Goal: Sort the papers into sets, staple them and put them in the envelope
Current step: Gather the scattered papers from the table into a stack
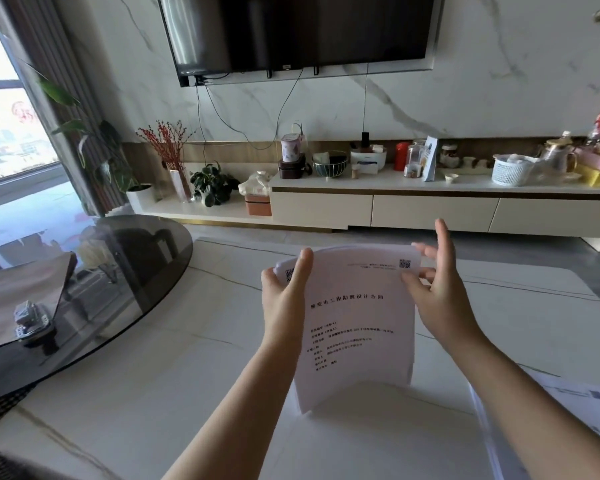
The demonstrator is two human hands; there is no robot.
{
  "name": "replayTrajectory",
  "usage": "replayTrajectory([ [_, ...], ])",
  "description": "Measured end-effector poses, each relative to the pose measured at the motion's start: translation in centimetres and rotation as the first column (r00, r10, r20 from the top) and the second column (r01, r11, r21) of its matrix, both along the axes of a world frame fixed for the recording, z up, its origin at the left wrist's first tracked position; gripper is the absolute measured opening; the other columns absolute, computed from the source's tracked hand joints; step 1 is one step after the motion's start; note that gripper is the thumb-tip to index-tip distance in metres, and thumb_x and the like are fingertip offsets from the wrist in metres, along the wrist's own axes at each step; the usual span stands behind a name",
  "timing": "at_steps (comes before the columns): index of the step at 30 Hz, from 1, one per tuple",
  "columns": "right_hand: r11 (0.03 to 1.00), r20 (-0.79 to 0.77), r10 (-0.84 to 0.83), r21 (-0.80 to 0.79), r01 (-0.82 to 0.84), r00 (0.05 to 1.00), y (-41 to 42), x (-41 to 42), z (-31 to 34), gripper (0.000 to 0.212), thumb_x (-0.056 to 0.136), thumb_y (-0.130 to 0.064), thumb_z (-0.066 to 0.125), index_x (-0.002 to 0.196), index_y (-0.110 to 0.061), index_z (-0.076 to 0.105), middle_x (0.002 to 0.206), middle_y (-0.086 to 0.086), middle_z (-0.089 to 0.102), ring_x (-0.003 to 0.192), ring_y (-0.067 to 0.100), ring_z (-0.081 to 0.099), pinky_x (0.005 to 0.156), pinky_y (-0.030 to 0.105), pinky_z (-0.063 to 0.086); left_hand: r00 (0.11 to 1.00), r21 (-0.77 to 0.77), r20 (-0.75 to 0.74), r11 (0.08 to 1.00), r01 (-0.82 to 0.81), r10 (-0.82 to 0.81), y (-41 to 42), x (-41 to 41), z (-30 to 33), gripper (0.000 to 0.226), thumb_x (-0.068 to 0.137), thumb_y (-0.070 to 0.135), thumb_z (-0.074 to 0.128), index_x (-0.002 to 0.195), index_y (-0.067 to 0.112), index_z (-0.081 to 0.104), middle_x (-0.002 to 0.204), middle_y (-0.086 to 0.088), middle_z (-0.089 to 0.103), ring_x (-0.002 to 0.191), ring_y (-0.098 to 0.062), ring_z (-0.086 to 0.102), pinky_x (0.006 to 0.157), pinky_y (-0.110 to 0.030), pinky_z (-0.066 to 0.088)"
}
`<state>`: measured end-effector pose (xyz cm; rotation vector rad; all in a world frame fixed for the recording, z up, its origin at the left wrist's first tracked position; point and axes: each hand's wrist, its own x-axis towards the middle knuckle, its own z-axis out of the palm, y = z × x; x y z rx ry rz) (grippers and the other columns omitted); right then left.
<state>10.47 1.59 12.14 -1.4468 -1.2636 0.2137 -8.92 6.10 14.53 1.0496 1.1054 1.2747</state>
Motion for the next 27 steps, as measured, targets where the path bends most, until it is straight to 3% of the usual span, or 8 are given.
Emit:
replayTrajectory([
  [3, 0.999, 0.172, -0.010, 0.039, 0.004, 0.985, -0.4, -0.2, 1.3, 0.072, 0.096, -0.006, 0.051, 0.146, -0.036, 0.011, 0.140, 0.004, 0.038, 0.101, 0.012, 0.050, 0.074, 0.007, 0.041, 0.995, -0.119, -0.021, 0.987, -0.103, 0.101, 0.6, 1.1, 1.6, 0.053, 0.080, 0.061, 0.060, 0.101, 0.015, 0.045, 0.088, 0.002, 0.047, 0.078, -0.013, 0.046, 0.070, -0.032, 0.038],
  [6, 0.999, 0.217, 0.041, 0.010, -0.044, 0.975, -0.6, -0.2, 1.9, 0.044, 0.098, -0.007, 0.046, 0.135, -0.031, 0.046, 0.138, 0.000, 0.042, 0.115, 0.009, 0.047, 0.084, 0.002, 0.036, 0.986, -0.160, -0.036, 0.973, -0.166, 0.163, 1.2, 1.3, 1.9, 0.032, 0.088, 0.036, 0.058, 0.101, 0.009, 0.046, 0.089, -0.008, 0.051, 0.070, -0.015, 0.045, 0.064, -0.032, 0.039],
  [8, 0.998, 0.114, 0.066, -0.005, -0.066, 0.991, -0.8, 0.0, 1.9, 0.029, 0.099, -0.011, 0.047, 0.117, -0.028, 0.061, 0.125, -0.004, 0.053, 0.120, 0.011, 0.050, 0.088, 0.000, 0.032, 0.987, -0.083, -0.059, 0.984, -0.157, 0.153, 1.4, 1.0, 1.7, 0.030, 0.092, 0.028, 0.053, 0.108, 0.003, 0.048, 0.097, -0.018, 0.055, 0.067, -0.012, 0.045, 0.057, -0.028, 0.036],
  [11, 0.990, -0.211, 0.115, -0.060, -0.131, 0.971, -1.1, 0.7, 1.2, 0.023, 0.096, -0.031, 0.052, 0.119, -0.033, 0.056, 0.117, -0.009, 0.061, 0.111, 0.005, 0.056, 0.093, 0.014, 0.041, 0.998, 0.033, -0.056, 0.999, -0.013, 0.015, 0.9, -0.1, 0.9, 0.033, 0.096, 0.041, 0.050, 0.117, 0.017, 0.044, 0.103, 0.002, 0.055, 0.082, -0.001, 0.050, 0.059, -0.018, 0.039],
  [14, 0.972, -0.398, 0.138, -0.123, -0.201, 0.907, -1.4, 1.5, -1.1, 0.054, 0.085, -0.059, 0.057, 0.129, -0.027, 0.050, 0.123, -0.004, 0.064, 0.114, 0.012, 0.059, 0.098, 0.035, 0.046, 0.975, 0.041, -0.130, 0.982, 0.186, -0.180, 0.8, -1.7, -1.9, 0.035, 0.089, 0.033, 0.063, 0.113, 0.016, 0.045, 0.106, -0.003, 0.062, 0.085, -0.007, 0.063, 0.059, -0.014, 0.050],
  [19, 0.929, -0.401, 0.061, -0.312, -0.199, 0.914, -1.7, 0.2, -8.3, 0.022, 0.093, -0.009, 0.057, 0.114, -0.017, 0.055, 0.112, 0.004, 0.067, 0.103, 0.019, 0.064, 0.078, 0.023, 0.046, 0.912, -0.055, -0.324, 0.967, 0.248, -0.252, 0.6, -1.8, -8.8, 0.021, 0.091, 0.018, 0.061, 0.103, 0.030, 0.050, 0.113, -0.007, 0.063, 0.101, -0.021, 0.062, 0.088, -0.041, 0.053],
  [23, 0.942, -0.418, -0.026, -0.313, -0.117, 0.908, -1.2, -0.9, -9.3, 0.026, 0.096, -0.009, 0.051, 0.122, -0.015, 0.052, 0.110, 0.002, 0.063, 0.102, 0.019, 0.059, 0.075, 0.023, 0.042, 0.933, -0.066, -0.312, 0.984, 0.166, -0.179, 0.5, -0.7, -10.5, 0.012, 0.096, 0.018, 0.053, 0.100, 0.029, 0.050, 0.108, -0.008, 0.063, 0.099, -0.025, 0.061, 0.089, -0.051, 0.051],
  [27, 0.955, -0.430, 0.007, -0.265, -0.133, 0.903, -1.0, -0.4, -7.9, 0.024, 0.095, -0.010, 0.054, 0.116, -0.021, 0.054, 0.103, -0.006, 0.065, 0.094, 0.006, 0.061, 0.070, 0.017, 0.045, 0.967, -0.038, -0.199, 0.987, 0.153, -0.158, 0.7, -0.9, -10.1, 0.017, 0.095, 0.020, 0.055, 0.111, 0.020, 0.050, 0.108, -0.008, 0.063, 0.099, -0.025, 0.061, 0.088, -0.047, 0.052],
])
